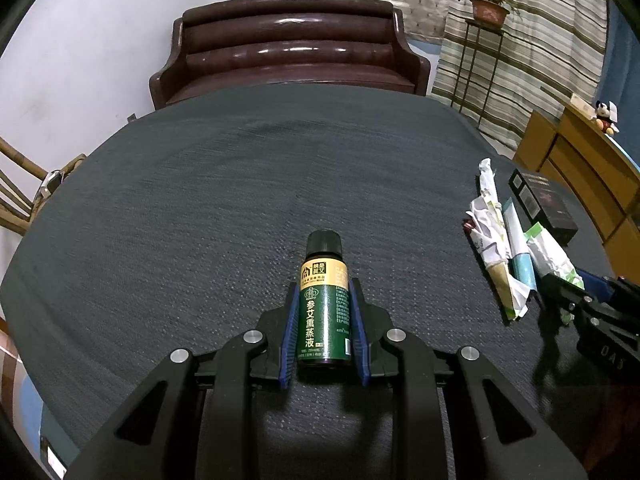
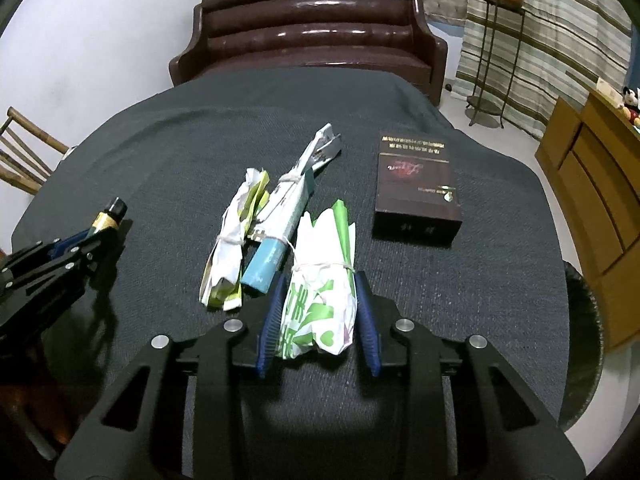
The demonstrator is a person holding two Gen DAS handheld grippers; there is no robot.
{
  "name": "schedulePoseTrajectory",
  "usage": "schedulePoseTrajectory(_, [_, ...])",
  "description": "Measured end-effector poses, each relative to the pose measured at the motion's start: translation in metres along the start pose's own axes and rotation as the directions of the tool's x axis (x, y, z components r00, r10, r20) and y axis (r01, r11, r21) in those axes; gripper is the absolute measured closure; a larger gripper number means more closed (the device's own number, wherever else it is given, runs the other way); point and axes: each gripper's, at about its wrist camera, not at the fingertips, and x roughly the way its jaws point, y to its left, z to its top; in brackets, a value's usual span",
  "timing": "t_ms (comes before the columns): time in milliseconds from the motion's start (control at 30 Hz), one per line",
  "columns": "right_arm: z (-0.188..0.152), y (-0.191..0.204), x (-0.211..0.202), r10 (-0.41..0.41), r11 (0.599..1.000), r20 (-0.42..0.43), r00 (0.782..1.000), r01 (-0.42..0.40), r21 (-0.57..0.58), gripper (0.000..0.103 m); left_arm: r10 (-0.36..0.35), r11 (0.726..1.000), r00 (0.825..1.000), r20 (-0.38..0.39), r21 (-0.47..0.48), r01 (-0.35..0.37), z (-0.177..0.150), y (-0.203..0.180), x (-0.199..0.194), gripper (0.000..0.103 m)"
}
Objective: Collect trash
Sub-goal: 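Grasp the green-white printed wrapper with the right gripper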
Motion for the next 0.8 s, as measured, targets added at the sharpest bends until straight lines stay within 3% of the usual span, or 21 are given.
schedulePoseTrajectory(200, [0.003,-0.005,0.004,0.020,0.999,-0.020,1.000,-0.020,0.026,0.068,0.000,1.000,1.000,0.002,0.004,0.000,0.002,0.001,0.000,0.078])
schedulePoseTrajectory(333, [0.008,-0.005,0.008,0.017,1.000,-0.025,1.000,-0.016,0.024,0.059,0.004,1.000,1.000,0.004,0.003,-0.004,0.002,0.001,-0.001,0.078])
schedulePoseTrajectory(600, [0.012,-0.005,0.012,0.012,1.000,-0.022,1.000,-0.011,0.028,0.058,0.002,1.000,1.000,0.002,0.002,-0.002,0.000,0.002,-0.001,0.078])
schedulePoseTrajectory(733, [0.015,-0.006,0.014,0.005,1.000,-0.019,1.000,-0.005,0.024,0.071,0.002,1.000,1.000,0.000,0.002,-0.002,0.000,0.001,0.000,0.078])
schedulePoseTrajectory(800, [0.015,-0.007,0.014,0.009,1.000,-0.017,1.000,-0.009,0.023,0.071,0.002,1.000,1.000,0.001,0.002,-0.002,0.000,0.000,0.000,0.078])
